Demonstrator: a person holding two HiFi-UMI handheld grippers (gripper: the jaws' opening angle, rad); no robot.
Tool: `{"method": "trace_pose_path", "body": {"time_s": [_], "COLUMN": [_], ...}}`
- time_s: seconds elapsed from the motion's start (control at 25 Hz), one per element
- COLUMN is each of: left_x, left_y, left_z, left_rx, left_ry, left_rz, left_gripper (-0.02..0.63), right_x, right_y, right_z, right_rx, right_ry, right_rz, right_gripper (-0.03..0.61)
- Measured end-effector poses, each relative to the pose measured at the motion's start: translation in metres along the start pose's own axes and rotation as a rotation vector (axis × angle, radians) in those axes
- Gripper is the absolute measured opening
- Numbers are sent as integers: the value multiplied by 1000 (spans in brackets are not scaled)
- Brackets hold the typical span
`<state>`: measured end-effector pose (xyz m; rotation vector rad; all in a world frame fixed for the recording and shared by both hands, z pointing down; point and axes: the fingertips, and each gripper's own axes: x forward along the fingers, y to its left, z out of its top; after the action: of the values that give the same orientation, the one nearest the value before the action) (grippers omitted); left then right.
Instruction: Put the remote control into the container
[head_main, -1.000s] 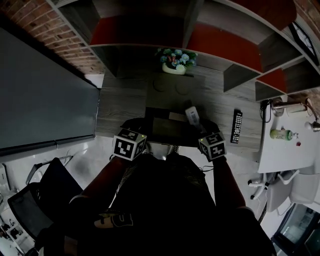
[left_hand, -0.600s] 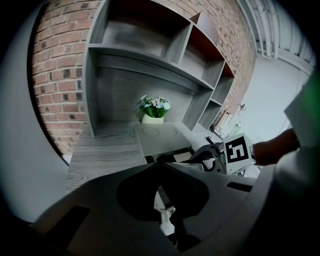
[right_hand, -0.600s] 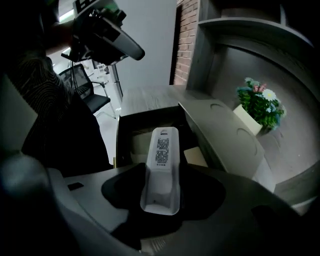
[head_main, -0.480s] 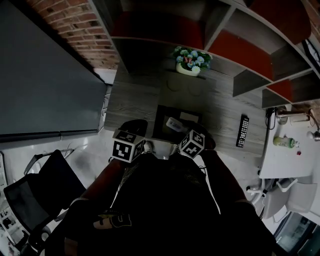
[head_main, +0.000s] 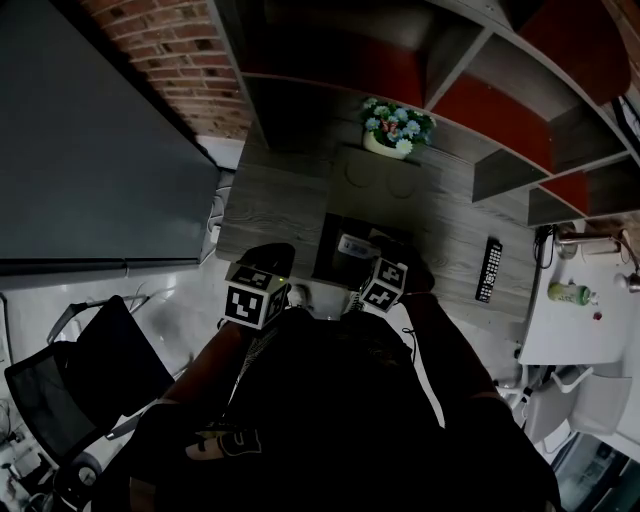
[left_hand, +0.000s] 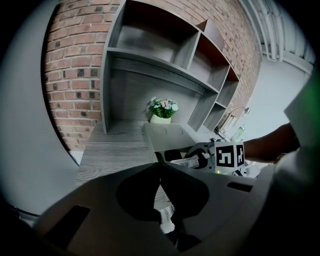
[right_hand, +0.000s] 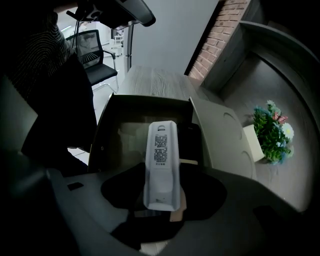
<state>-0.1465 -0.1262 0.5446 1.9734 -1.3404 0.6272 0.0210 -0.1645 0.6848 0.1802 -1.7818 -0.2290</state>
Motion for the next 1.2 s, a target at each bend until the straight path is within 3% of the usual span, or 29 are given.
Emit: {"method": "trace_pose_path", "body": {"time_s": [0.32,0.68,0.88,1.04,1.08,1.12,1.16,1.2], "left_x": [0,13,20,25,25,26,27,27], "left_y": [1,-9,-33,-54,-62,-70,-77,-84], "left_z": [7,9,24,33,35,37,40,42], "left_rx": [13,61,105,172,181,188,194,202], "left_ry": [-4,15,-9,-20,-22,-27,-34,-40], "left_rz": [-10,-50,-112,-164,-189,-215,-237,-253], "left_gripper": [6,6,6,6,6,6,6,6], "right_x": [-2,-22,-63,-106,-118,-131,-142,-151], "right_y": [2,-8,-28,-44,-47,-51,-53,-53], "right_z": [2,-3,-7,-13,-15,-19,-24,-30], "right_rx": [127,258,556,837,916,995,1066,1121], "right_ry": [-47,-105,-246,-443,-506,-567,-618,-654], "right_rz": [-3,-138,-182,-181,-177,-182,-192,-200], "right_gripper": [219,219,218,216,179,81,23,9]}}
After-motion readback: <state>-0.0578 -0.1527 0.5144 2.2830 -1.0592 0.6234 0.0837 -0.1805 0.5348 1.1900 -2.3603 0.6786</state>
